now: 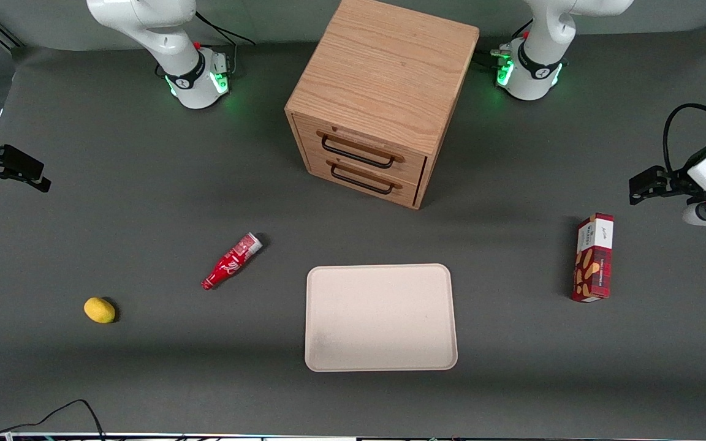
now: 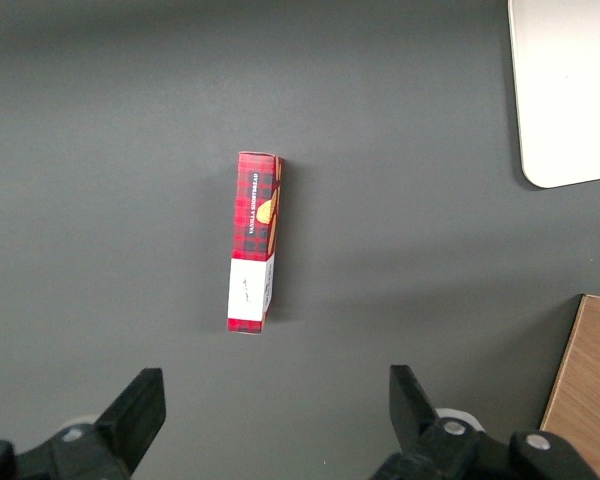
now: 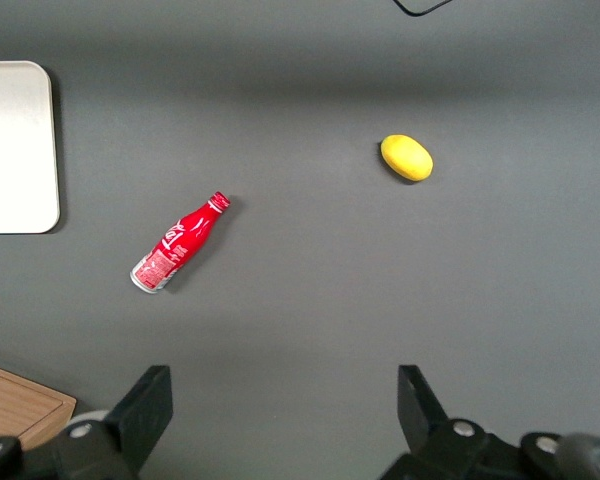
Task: Place red cookie box on tray
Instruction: 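Move the left gripper down toward the upright red plaid cookie box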
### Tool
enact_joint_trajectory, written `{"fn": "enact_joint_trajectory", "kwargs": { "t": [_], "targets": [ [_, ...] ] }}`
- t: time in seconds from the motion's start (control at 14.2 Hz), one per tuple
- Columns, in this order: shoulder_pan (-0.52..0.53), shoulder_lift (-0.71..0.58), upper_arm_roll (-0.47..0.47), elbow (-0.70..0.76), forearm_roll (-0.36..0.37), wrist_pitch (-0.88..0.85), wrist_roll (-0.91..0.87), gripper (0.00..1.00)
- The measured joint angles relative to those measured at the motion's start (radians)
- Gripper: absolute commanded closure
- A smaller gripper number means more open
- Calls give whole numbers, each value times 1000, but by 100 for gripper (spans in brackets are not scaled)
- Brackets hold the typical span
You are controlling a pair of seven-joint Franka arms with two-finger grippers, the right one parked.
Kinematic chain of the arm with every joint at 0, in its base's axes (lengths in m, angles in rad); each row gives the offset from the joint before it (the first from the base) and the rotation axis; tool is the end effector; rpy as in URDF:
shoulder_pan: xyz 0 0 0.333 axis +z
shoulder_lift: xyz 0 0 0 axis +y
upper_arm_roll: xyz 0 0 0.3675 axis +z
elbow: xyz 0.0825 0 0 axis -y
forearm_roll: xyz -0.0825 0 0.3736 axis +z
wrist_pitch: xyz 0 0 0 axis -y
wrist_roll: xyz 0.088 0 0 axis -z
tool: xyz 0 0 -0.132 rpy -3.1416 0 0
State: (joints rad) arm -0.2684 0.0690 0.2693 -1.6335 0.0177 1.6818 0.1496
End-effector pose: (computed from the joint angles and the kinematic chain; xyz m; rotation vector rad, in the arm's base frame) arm 0.5734 -0.0025 0.5943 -3.0981 0.2348 0.0324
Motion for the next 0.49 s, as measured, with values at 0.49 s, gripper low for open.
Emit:
{"fn": "enact_joint_trajectory", "kwargs": {
  "t": [0.49],
  "targets": [
    [-1,24,3,48,-1,-69,-4,0]
  ]
}}
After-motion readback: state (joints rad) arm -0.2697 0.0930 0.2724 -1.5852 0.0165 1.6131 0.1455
